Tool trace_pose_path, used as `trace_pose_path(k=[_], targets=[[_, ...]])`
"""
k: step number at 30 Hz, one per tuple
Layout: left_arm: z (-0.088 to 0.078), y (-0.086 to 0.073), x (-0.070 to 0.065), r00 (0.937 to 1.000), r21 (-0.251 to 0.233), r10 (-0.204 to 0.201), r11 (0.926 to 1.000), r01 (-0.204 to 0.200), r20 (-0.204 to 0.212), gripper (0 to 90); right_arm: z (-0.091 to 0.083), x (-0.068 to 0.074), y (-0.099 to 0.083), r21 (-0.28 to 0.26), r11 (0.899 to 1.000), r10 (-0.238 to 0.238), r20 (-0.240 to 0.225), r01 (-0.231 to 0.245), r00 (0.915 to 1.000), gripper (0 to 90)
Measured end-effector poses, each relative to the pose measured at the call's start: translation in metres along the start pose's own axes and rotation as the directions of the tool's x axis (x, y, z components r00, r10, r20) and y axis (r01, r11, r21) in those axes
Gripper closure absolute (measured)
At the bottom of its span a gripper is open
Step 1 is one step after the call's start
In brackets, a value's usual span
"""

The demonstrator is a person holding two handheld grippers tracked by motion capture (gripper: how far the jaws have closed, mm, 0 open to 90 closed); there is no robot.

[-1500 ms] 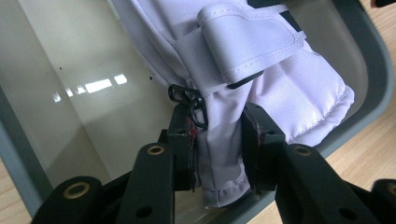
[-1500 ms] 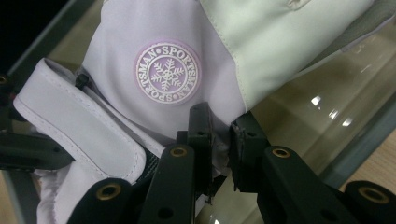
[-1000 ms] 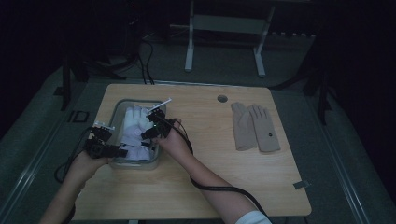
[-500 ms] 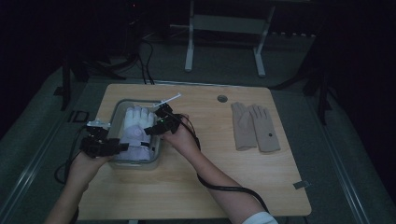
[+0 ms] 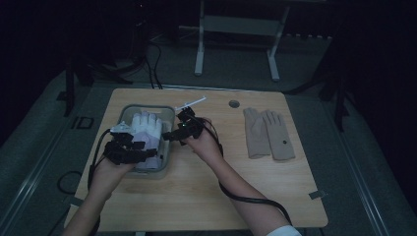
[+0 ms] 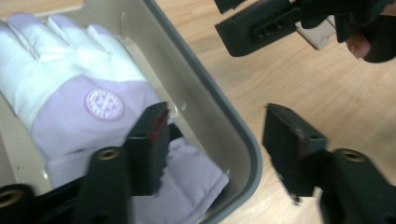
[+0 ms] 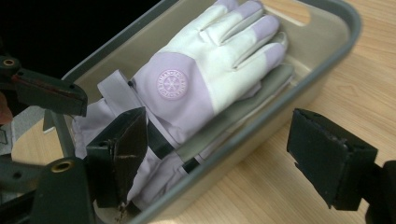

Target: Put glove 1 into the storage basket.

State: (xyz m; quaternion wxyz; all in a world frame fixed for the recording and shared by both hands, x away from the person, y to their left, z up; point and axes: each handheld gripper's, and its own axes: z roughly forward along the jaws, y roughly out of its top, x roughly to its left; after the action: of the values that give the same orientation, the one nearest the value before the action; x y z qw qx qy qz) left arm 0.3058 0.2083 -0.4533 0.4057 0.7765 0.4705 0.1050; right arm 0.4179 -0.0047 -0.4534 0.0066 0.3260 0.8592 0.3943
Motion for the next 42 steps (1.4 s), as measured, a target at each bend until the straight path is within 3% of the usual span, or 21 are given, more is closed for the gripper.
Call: trace_pose_path(k=[7, 10, 11, 12, 15, 23, 30, 42], targets=[[0.007, 0.006, -0.016, 0.9988, -0.047, 0.013, 0.9988, -0.011, 0.048, 17.2, -0.019, -0.013, -0.01, -0.015, 1.0, -0.013, 0.023, 0.013, 0.9996, 18.1], [0.008, 0.008, -0.024, 0.9987, -0.108, 0.02, 0.994, -0.015, 0.048, 14.0, -0.028, -0.02, -0.015, -0.025, 0.999, -0.021, 0.043, 0.022, 0.9989, 16.6], [0.008, 0.008, -0.024, 0.9987, -0.108, 0.02, 0.994, -0.015, 0.048, 14.0, -0.031, -0.023, -0.017, -0.028, 0.999, -0.018, 0.046, 0.019, 0.9988, 16.6], [0.01, 0.009, -0.029, 0.9991, -0.148, 0.016, 0.9889, -0.01, 0.039, 14.0, -0.034, -0.026, -0.019, -0.029, 0.999, -0.019, 0.048, 0.02, 0.9987, 16.5], [0.015, 0.011, -0.036, 0.9985, -0.175, 0.03, 0.9843, -0.021, 0.046, 14.0, -0.044, -0.034, -0.024, -0.036, 0.999, -0.012, 0.066, 0.014, 0.9978, 16.3], [0.04, 0.012, -0.06, 0.9931, -0.162, 0.097, 0.9832, -0.085, 0.067, 13.9, -0.066, -0.052, -0.04, -0.051, 0.999, -0.015, 0.104, 0.021, 0.9944, 15.7], [0.063, 0.006, -0.08, 0.9817, -0.159, 0.166, 0.9759, -0.15, 0.094, 13.9, -0.087, -0.062, -0.055, -0.076, 0.997, -0.022, 0.126, 0.032, 0.9918, 15.7], [0.091, -0.008, -0.101, 0.9699, -0.183, 0.204, 0.9668, -0.178, 0.133, 13.9, -0.109, -0.087, -0.089, -0.058, 0.997, -0.041, 0.187, 0.052, 0.9815, 14.0]])
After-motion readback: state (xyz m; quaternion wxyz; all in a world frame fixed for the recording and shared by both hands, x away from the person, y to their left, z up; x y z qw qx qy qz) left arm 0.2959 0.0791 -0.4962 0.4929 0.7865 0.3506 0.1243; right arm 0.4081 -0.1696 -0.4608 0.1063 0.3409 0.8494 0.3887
